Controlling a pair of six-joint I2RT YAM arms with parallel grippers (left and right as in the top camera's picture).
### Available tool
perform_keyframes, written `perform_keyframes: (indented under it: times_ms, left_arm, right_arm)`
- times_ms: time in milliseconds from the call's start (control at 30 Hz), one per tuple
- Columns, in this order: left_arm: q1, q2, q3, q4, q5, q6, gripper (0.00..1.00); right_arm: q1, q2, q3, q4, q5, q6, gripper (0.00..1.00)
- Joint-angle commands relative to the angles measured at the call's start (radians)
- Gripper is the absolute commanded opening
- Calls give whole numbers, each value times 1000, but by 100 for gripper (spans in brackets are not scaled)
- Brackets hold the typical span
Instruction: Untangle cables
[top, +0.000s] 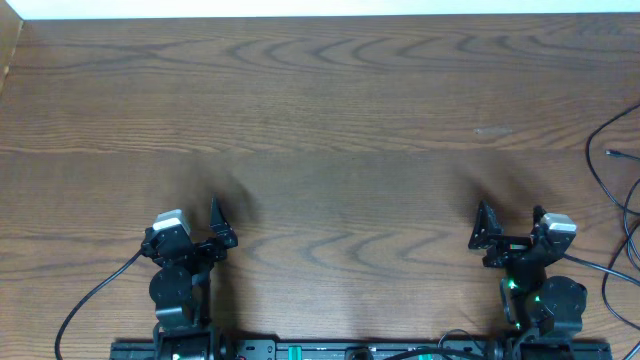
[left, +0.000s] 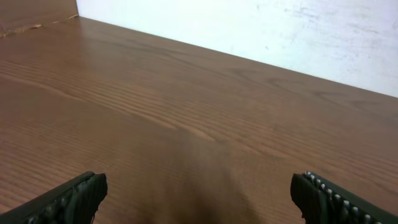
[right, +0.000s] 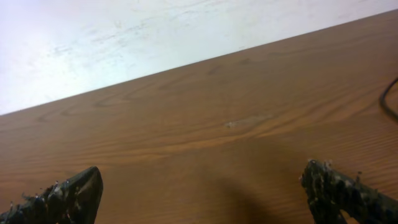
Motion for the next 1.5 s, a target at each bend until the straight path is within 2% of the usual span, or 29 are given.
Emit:
perform_keyframes:
  times_ms: [0, 100, 267, 367, 1467]
  left_arm:
    - [4, 2, -11, -49, -22, 17, 99]
    - [4, 2, -11, -49, -22, 17, 99]
    - [4, 2, -11, -49, -22, 17, 100]
    - [4, 2, -11, -49, -22, 17, 99]
    - [4, 2, -11, -49, -22, 17, 99]
  right_arm:
    - [8, -5, -2, -6, 26, -41, 99]
    - [8, -5, -2, -6, 38, -77, 99]
    - [35, -5, -2, -6, 38, -309, 99]
    - [60, -5, -2, -6, 38, -371, 99]
    - [77, -5, -2, -6, 37, -373, 99]
